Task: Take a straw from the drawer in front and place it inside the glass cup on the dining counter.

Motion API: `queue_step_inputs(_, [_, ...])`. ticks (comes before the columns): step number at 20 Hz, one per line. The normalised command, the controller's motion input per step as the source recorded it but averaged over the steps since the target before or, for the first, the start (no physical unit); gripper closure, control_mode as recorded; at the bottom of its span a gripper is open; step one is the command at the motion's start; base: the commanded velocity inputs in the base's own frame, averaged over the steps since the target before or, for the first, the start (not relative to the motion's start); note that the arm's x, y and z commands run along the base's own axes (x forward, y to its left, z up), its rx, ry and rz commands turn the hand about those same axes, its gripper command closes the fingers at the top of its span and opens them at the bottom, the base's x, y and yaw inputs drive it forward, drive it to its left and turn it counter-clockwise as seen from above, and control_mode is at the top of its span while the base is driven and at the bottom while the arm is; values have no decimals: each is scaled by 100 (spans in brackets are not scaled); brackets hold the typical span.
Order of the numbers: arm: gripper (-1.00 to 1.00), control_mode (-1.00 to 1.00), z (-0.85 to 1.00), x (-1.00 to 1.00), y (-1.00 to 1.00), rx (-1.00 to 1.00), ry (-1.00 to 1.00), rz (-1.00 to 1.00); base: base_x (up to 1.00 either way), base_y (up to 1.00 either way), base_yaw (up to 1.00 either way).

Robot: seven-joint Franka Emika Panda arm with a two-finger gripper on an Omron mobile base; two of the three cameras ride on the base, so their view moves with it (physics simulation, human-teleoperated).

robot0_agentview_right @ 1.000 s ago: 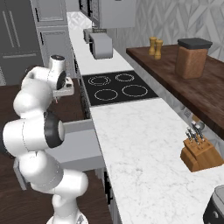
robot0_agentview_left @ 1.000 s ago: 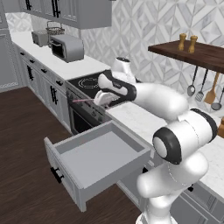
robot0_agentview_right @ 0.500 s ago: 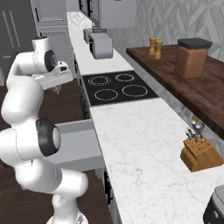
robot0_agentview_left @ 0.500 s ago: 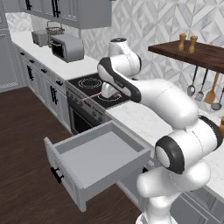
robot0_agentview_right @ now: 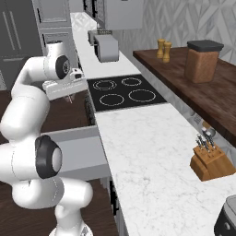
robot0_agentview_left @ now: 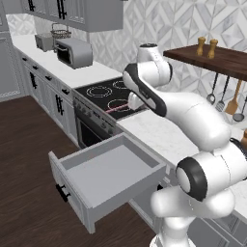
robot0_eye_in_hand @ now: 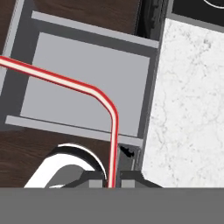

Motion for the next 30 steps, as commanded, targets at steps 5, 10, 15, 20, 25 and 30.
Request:
queue_step_inputs(5, [100, 100, -22, -26, -31, 7, 0, -1, -15, -6, 0])
queue_step_inputs(10, [100, 100, 0, 0, 0, 0, 0, 0, -100, -8, 0])
queue_step_inputs(15, [100, 100, 0, 0, 0, 0, 0, 0, -100, 38, 14])
queue_step_inputs(20, [100, 100, 0, 0, 0, 0, 0, 0, -83, 79, 70])
queue_step_inputs(25, [100, 100, 0, 0, 0, 0, 0, 0, -46, 75, 76])
queue_step_inputs(30, [100, 100, 0, 0, 0, 0, 0, 0, -13, 75, 69])
